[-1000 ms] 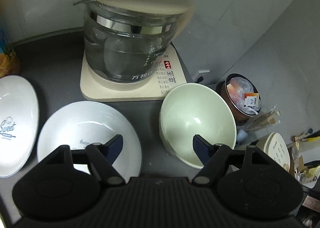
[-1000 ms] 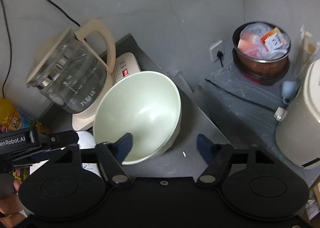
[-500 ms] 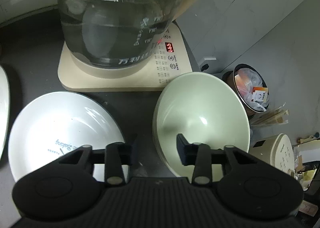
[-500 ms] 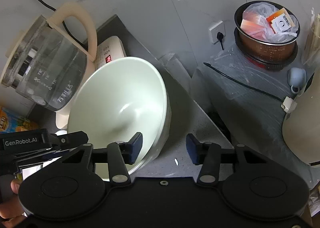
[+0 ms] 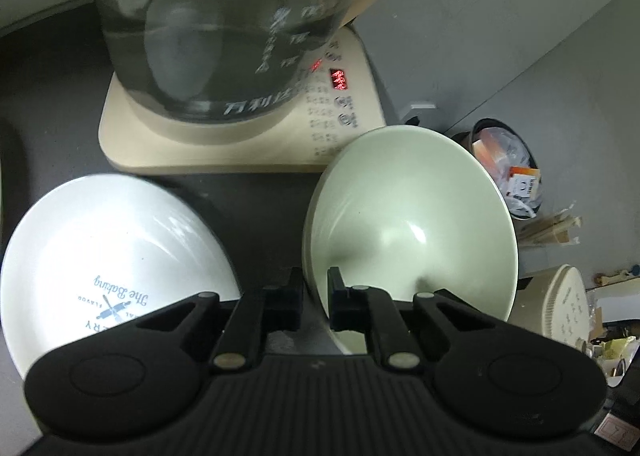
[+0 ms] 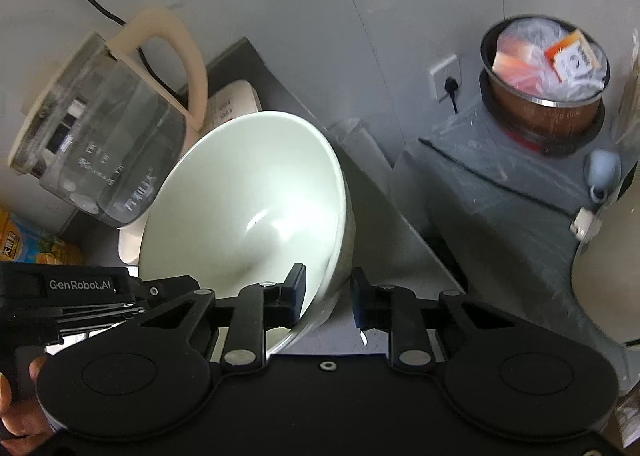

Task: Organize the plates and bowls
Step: 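Carry the second pale green bowl with both tools and lower it onto the stacked bowls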

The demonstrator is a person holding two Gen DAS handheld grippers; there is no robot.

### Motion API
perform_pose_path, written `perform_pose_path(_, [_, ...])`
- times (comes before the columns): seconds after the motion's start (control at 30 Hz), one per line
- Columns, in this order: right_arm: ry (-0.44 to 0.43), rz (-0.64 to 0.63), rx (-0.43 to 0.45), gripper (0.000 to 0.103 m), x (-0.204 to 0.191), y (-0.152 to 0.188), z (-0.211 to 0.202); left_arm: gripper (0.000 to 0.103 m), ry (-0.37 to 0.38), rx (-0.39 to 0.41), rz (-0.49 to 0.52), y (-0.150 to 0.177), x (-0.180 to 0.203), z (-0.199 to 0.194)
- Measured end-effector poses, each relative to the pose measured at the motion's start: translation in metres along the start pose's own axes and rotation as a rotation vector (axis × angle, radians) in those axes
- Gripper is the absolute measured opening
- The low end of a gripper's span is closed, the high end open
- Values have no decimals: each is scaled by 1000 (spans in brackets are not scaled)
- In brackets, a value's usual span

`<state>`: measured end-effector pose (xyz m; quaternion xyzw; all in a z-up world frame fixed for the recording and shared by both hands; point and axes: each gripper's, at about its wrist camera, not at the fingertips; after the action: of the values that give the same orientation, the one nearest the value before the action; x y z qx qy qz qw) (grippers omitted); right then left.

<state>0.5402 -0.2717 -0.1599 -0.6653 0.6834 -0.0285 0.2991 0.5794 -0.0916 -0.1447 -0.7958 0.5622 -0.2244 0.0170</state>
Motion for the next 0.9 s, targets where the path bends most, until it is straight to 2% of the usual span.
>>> perform_pose_path(0.47, [6,17,70,24,-18,8,-46,10,64,66,27,1,5,-50])
perform_pose_path(0.9, [40,26,140,24,-44,42,-99,11,135,87,68,31,-10,-104])
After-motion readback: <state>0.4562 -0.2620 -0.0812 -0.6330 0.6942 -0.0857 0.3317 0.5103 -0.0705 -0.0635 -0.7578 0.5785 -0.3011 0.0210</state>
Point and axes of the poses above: each gripper's, at about its wrist camera, not at the fingertips, and z roughly the way its jaws point, x to its right, y to its underside, and after that the axes turned 1 degree about -z, right-handed
